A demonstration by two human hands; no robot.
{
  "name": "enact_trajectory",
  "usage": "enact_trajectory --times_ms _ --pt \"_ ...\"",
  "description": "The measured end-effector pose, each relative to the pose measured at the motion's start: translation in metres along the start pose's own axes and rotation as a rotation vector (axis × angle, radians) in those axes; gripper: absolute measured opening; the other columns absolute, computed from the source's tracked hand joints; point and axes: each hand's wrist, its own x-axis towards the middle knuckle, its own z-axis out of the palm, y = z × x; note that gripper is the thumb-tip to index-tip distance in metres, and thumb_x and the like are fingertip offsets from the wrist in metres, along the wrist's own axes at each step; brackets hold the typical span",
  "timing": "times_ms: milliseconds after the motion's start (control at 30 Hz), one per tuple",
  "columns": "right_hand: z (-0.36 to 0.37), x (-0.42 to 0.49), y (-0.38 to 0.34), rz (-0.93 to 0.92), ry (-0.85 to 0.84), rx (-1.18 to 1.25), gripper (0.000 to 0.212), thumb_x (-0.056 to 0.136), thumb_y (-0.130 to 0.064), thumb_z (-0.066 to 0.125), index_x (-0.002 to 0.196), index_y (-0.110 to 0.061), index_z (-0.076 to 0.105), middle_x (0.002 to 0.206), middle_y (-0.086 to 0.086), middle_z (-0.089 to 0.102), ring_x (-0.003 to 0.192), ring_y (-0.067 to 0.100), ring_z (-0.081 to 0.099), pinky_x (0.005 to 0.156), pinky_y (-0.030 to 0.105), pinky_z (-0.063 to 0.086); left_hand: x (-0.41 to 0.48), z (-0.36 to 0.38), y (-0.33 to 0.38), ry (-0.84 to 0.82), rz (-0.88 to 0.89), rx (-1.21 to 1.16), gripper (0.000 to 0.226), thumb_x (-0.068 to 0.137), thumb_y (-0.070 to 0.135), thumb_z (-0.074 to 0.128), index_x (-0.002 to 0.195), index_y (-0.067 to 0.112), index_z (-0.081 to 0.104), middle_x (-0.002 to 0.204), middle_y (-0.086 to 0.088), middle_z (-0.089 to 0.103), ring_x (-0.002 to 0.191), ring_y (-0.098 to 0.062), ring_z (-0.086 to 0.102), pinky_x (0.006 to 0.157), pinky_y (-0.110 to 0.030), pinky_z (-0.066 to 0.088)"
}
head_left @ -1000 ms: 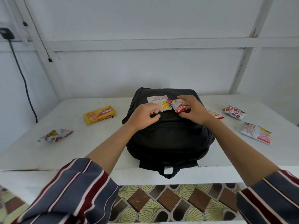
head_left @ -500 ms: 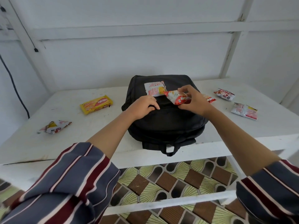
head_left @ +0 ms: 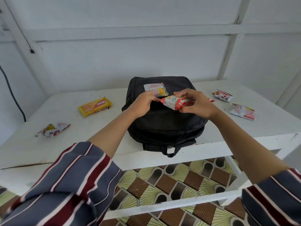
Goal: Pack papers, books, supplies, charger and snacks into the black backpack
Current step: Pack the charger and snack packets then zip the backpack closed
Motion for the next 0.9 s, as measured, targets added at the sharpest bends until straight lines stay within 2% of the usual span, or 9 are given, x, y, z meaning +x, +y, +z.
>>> enact_trajectory --times_ms 100,233,400,500,600,667,733,833,900 --pt "0.001 0.0 -0.002 -0.033 -0.04 0.019 0.044 0.075 -0.002 0.073 0.107 -0.026 0.057 0.129 0.0 0.055 0.113 0.013 0.054 0.09 0.021 0.048 0.0 -0.001 0.0 0.049 0.009 -0.045 0.034 0.093 -0.007 0.04 0.119 0.0 0.061 0.126 -0.014 0.054 0.121 -0.024 0.047 0.099 -0.011 0.024" --pt "0.001 0.0 0.0 -0.055 -0.022 0.049 0.043 0.074 0.0 0.072 0.107 -0.026 0.059 0.127 0.001 0.055 0.115 0.014 0.053 0.091 0.022 0.049 0.001 -0.002 -0.003 0.073 0.005 -0.07 0.034 0.093 -0.008 0.041 0.119 0.001 0.061 0.127 -0.013 0.054 0.122 -0.023 0.046 0.098 -0.007 0.021" --pt "0.005 0.001 -0.001 -0.071 -0.066 -0.018 0.04 0.071 0.003 0.072 0.097 -0.026 0.065 0.122 -0.006 0.05 0.114 0.008 0.048 0.093 0.02 0.043 0.004 -0.004 -0.004 0.12 -0.001 -0.13 0.034 0.093 -0.007 0.041 0.118 0.002 0.062 0.126 -0.013 0.054 0.121 -0.022 0.047 0.101 -0.015 0.029" --pt "0.016 0.005 0.006 -0.151 -0.007 -0.278 0.037 0.068 -0.007 0.077 0.101 -0.023 0.07 0.127 -0.003 0.046 0.121 0.015 0.039 0.101 0.031 0.034 0.005 -0.005 -0.003 0.131 -0.008 -0.146 0.034 0.093 -0.008 0.041 0.117 0.003 0.063 0.126 -0.012 0.054 0.121 -0.022 0.047 0.102 -0.017 0.031" --pt "0.027 0.009 0.014 -0.23 0.13 -0.559 0.04 0.068 -0.021 0.079 0.107 -0.027 0.07 0.133 0.004 0.047 0.122 0.025 0.039 0.101 0.043 0.027 0.005 -0.005 -0.004 0.124 -0.001 -0.154 0.035 0.092 -0.009 0.042 0.116 0.003 0.064 0.124 -0.011 0.055 0.12 -0.021 0.048 0.101 -0.016 0.032" --pt "0.033 0.013 0.017 -0.25 0.203 -0.709 0.042 0.072 -0.026 0.076 0.113 -0.027 0.068 0.134 0.009 0.047 0.123 0.031 0.041 0.099 0.047 0.027 0.004 -0.004 -0.006 0.104 -0.006 -0.147 0.035 0.092 -0.008 0.042 0.116 0.004 0.064 0.125 -0.01 0.055 0.12 -0.02 0.048 0.101 -0.017 0.033" --pt "0.036 0.015 0.019 -0.198 0.171 -0.793 0.049 0.076 -0.03 0.071 0.124 -0.031 0.06 0.141 0.008 0.04 0.128 0.032 0.034 0.103 0.047 0.021 0.003 -0.003 -0.005 0.087 -0.015 -0.14 0.035 0.093 -0.007 0.042 0.116 0.004 0.064 0.124 -0.01 0.055 0.119 -0.019 0.048 0.098 -0.012 0.03" --pt "0.035 0.013 0.02 -0.13 0.091 -0.662 0.059 0.073 -0.042 0.062 0.13 -0.04 0.05 0.148 0.003 0.026 0.135 0.026 0.019 0.108 0.045 0.009 0.002 -0.003 -0.004 0.071 -0.021 -0.127 0.033 0.093 -0.005 0.043 0.117 0.005 0.064 0.125 -0.008 0.055 0.119 -0.017 0.047 0.094 -0.007 0.028" --pt "0.033 0.01 0.018 -0.156 0.16 -0.519 0.053 0.07 -0.049 0.062 0.123 -0.039 0.058 0.146 0.002 0.032 0.134 0.024 0.023 0.106 0.043 0.01 0.002 -0.005 -0.004 0.062 -0.016 -0.116 0.033 0.094 -0.004 0.043 0.118 0.005 0.063 0.125 -0.008 0.055 0.119 -0.016 0.047 0.093 -0.005 0.027"
